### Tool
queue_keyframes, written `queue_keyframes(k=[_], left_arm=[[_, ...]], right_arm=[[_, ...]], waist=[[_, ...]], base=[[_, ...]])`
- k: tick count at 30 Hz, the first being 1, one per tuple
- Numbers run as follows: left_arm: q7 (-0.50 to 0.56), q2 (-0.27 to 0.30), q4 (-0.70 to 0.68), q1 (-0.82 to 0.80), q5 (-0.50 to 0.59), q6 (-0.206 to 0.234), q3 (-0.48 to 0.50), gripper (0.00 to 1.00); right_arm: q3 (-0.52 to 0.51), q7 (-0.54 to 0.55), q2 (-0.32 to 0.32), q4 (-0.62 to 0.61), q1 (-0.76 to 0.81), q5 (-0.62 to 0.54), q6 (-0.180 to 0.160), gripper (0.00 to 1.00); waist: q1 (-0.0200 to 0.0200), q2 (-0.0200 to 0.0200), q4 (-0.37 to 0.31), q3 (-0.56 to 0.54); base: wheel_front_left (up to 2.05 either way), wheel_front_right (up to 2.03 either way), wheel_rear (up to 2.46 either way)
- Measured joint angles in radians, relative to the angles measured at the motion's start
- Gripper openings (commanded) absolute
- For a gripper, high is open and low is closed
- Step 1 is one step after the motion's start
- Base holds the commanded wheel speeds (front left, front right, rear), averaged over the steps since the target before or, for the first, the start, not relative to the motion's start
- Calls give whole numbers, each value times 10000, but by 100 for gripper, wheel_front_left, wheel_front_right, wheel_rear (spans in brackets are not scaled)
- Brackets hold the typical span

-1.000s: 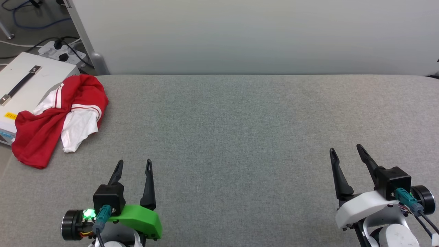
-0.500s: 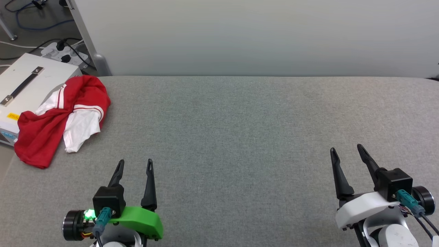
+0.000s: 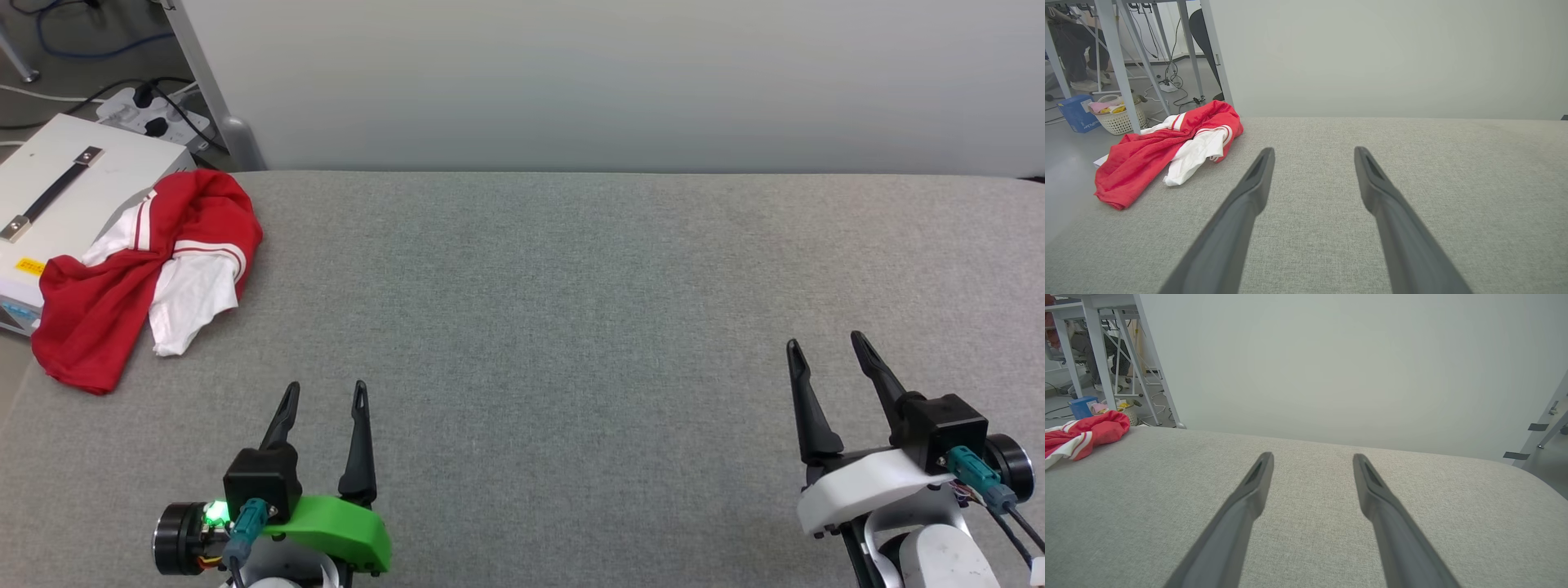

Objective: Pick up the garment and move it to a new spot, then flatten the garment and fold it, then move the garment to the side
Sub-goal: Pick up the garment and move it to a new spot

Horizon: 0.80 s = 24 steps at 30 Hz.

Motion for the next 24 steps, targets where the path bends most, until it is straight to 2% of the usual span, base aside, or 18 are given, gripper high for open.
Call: queue_keyframes(k=[13, 24], left_arm=[[-255, 0, 123, -12, -178, -59, -88, 100], [-514, 0, 318, -15, -259, -61, 12, 100]], right_arm=[[107, -268, -6, 92, -151, 155, 0, 100], [510, -508, -4, 188, -167, 244, 0, 100]], waist=[[0, 0, 183, 166], [0, 0, 1119, 131]], base=[[0, 0, 0], [0, 0, 0]])
